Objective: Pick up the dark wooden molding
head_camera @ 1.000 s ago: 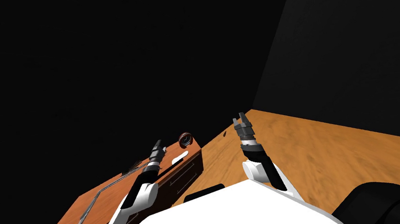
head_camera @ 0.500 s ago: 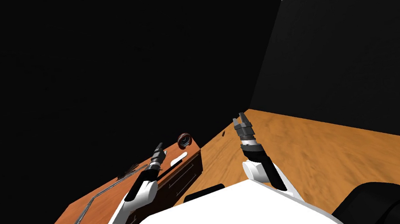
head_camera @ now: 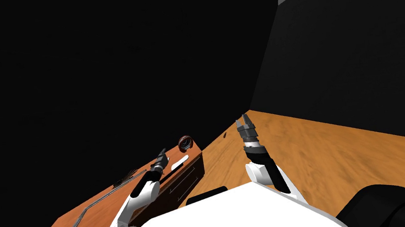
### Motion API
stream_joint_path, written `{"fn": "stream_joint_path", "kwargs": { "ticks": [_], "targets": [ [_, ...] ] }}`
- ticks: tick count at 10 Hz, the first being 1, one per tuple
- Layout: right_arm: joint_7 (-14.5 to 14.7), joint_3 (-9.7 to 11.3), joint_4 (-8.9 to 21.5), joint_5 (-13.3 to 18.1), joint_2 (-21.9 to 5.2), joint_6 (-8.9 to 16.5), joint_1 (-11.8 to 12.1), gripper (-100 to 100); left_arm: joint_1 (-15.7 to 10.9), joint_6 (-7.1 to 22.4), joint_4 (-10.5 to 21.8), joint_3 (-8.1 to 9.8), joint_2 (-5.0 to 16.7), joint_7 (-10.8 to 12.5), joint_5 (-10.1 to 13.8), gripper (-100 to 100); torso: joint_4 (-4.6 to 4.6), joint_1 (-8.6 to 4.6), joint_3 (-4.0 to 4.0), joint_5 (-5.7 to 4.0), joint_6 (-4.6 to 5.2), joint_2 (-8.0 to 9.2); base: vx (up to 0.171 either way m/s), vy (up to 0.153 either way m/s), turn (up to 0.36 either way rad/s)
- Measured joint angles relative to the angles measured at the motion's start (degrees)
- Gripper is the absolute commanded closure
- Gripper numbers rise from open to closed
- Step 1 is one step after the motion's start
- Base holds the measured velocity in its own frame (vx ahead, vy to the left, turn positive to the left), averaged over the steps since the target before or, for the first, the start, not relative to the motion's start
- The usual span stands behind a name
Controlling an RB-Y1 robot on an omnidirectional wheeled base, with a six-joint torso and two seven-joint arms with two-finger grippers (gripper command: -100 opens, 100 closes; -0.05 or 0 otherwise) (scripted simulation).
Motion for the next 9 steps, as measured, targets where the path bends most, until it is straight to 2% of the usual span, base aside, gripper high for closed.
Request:
{"fn": "stream_joint_path", "kwargs": {
  "ticks": [3, 6, 7, 9],
  "targets": [
    [0.0, 0.0, 0.0, 0.0, 0.0, 0.0, 0.0, 0, -1.56, 4.86, 3.01, 0.38, 0.83, 0.88, 1.32, -100, 0.0, -0.01, 0.0, 0.0, -0.02, 0.01, 0.009, 0.007, -0.063],
    [0.0, 0.0, 0.0, 0.0, 0.0, 0.0, 0.0, 0, -4.15, 9.4, 8.09, 0.59, 2.53, 1.85, 3.53, -100, 0.0, 0.01, 0.0, 0.0, -0.01, 0.0, 0.009, 0.007, -0.057],
    [0.0, 0.0, 0.0, 0.0, 0.0, 0.0, 0.0, 0, -4.49, 10.78, 9.17, 0.74, 1.99, 2.03, 3.21, -100, 0.0, -0.01, 0.0, 0.0, -0.02, 0.01, 0.008, 0.005, -0.082],
    [0.0, 0.0, 0.0, 0.0, 0.0, 0.0, 0.0, 0, -6.19, 13.88, 12.26, 1.01, 2.57, 2.63, 4.09, -100, 0.0, -0.01, 0.0, 0.0, -0.02, 0.01, 0.009, 0.008, -0.056]
  ]
}}
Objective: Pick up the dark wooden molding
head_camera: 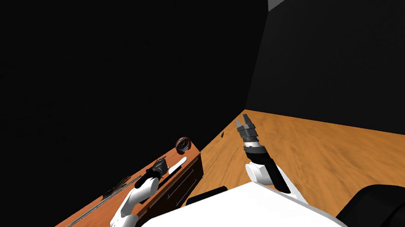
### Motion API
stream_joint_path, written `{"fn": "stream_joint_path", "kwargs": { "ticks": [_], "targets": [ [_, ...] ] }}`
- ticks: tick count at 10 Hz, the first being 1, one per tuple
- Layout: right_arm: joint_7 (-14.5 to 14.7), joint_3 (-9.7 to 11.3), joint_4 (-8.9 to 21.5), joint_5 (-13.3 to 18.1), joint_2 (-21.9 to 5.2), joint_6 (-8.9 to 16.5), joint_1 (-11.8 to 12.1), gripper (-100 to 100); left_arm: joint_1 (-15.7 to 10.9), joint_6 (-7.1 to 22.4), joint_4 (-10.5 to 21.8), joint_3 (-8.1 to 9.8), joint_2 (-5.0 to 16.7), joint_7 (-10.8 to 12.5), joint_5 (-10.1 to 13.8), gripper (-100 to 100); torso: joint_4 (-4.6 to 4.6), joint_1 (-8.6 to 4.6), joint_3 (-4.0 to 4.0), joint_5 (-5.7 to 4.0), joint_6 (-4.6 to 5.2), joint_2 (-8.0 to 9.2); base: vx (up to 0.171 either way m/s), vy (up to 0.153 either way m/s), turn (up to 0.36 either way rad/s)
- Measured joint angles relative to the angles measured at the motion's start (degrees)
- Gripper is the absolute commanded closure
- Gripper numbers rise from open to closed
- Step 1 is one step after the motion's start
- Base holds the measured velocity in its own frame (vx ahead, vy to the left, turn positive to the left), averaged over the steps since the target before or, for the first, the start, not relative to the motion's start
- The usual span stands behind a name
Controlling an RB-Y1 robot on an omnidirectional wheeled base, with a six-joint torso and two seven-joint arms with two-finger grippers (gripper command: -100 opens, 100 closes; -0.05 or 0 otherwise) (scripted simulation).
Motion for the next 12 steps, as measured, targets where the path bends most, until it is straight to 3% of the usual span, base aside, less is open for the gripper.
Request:
{"fn": "stream_joint_path", "kwargs": {
  "ticks": [7, 10, 12],
  "targets": [
    [0.0, 0.0, 0.0, 0.0, 0.0, 0.0, 0.0, 0, -4.4, 10.09, 10.93, 0.52, 2.68, 1.72, 4.11, -100, 0.0, 0.0, 0.0, 0.0, 0.01, 0.01, 0.007, 0.007, -0.057],
    [0.0, 0.0, 0.0, 0.0, 0.0, 0.0, 0.0, 0, -5.99, 15.03, 14.0, 0.99, 3.61, 2.89, 4.93, -100, 0.0, 0.0, 0.01, 0.0, -0.01, 0.01, 0.008, 0.007, -0.054],
    [0.0, 0.0, 0.0, 0.0, 0.0, 0.0, 0.0, 0, -7.75, 17.39, 17.69, 0.98, 3.95, 3.21, 5.58, -100, 0.0, -0.01, 0.0, 0.0, -0.01, 0.01, 0.007, 0.007, -0.056]
  ]
}}
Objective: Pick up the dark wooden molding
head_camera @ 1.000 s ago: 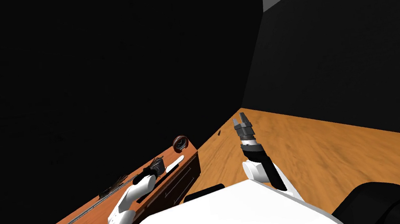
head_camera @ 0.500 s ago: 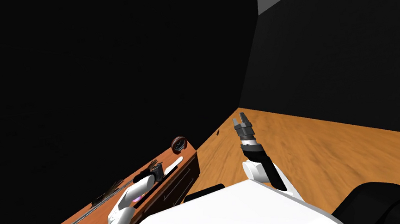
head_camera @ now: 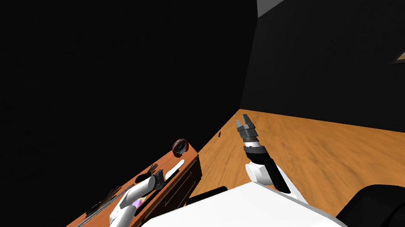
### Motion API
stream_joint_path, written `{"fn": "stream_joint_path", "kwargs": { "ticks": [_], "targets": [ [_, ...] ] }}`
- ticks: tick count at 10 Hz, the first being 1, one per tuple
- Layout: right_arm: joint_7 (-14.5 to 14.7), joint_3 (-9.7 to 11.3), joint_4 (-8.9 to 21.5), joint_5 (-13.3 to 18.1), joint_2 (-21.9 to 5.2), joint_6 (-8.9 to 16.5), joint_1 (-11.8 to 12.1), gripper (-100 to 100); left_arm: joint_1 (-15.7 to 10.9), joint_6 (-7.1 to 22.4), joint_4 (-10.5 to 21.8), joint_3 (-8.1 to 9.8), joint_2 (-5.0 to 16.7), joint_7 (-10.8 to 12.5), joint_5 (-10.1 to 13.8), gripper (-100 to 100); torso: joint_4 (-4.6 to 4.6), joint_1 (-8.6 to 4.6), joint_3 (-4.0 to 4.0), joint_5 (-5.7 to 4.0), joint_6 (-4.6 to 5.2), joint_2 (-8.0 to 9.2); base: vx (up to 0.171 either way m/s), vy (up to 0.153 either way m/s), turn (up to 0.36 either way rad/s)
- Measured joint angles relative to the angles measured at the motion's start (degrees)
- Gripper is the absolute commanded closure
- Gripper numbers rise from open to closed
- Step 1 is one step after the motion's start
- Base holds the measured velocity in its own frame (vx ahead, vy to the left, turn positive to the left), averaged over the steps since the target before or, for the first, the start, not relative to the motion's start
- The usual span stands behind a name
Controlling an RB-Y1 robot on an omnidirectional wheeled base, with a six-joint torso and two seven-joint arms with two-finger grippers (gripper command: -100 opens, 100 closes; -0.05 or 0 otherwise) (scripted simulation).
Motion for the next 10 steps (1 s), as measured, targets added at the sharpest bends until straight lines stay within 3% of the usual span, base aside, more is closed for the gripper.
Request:
{"fn": "stream_joint_path", "kwargs": {
  "ticks": [10],
  "targets": [
    [0.0, 0.0, 0.0, 0.0, 0.0, 0.0, 0.0, 0, -5.27, 13.26, 12.38, 0.85, 4.39, 2.77, 3.99, -100, 0.01, 0.0, 0.01, -0.01, 0.0, 0.01, 0.006, 0.006, -0.047]
  ]
}}
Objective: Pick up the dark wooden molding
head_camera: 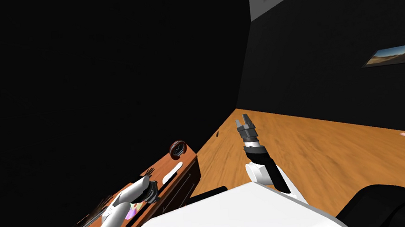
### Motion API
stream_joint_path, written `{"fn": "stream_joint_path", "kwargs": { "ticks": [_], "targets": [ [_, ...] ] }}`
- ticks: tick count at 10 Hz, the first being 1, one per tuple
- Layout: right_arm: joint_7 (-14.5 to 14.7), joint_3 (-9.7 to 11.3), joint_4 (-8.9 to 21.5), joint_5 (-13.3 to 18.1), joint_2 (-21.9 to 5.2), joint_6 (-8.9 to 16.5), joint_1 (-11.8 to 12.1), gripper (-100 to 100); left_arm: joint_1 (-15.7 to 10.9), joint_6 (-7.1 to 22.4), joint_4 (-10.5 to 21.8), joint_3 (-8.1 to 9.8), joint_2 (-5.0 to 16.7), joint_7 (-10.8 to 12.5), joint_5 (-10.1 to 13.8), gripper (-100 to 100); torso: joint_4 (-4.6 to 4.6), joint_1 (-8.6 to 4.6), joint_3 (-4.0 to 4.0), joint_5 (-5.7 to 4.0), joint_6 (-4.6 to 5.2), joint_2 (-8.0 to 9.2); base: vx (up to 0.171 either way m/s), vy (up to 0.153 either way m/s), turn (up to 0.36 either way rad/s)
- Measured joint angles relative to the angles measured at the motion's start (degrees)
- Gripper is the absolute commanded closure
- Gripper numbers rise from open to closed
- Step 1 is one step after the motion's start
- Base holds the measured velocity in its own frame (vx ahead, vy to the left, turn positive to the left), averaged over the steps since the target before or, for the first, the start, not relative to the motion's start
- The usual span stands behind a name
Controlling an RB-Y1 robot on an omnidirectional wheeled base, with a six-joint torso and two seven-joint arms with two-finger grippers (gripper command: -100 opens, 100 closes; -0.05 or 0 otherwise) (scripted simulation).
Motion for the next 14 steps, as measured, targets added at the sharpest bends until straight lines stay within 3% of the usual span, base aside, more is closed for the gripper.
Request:
{"fn": "stream_joint_path", "kwargs": {
  "ticks": [5, 7, 8, 9, 14],
  "targets": [
    [0.0, 0.0, 0.0, 0.0, 0.0, 0.0, 0.0, 0, -3.64, 4.96, 8.21, 0.43, 3.27, 0.15, 2.18, -100, 0.0, 0.02, 0.0, 0.0, -0.01, 0.0, 0.006, 0.007, -0.047],
    [0.0, 0.0, 0.0, 0.0, 0.0, 0.0, 0.0, 0, -3.83, 6.93, 8.76, 0.53, 4.54, 0.78, 2.61, -100, 0.0, -0.01, 0.01, 0.0, -0.02, 0.01, 0.002, 0.002, -0.011],
    [0.0, 0.0, 0.0, 0.0, 0.0, 0.0, 0.0, 0, -3.85, 7.08, 8.83, 0.55, 4.61, 0.79, 2.65, 0, 0.0, -0.02, 0.01, 0.0, -0.01, 0.02, 0.0, 0.0, 0.0],
    [0.0, 0.0, 0.0, 0.0, 0.0, 0.0, 0.0, 0, -3.84, 7.06, 8.82, 0.54, 4.6, 0.79, 2.64, -100, 0.0, -0.03, 0.01, 0.0, -0.01, 0.03, -0.044, 0.047, -0.177],
    [0.0, 0.0, 0.0, 0.0, -0.01, 0.0, -0.01, 0, -5.93, 3.32, 14.13, 1.18, 2.0, 3.15, 0.53, -100, 0.04, 0.24, 0.1, 0.06, 0.0, 0.18, -0.056, 0.068, -0.131]
  ]
}}
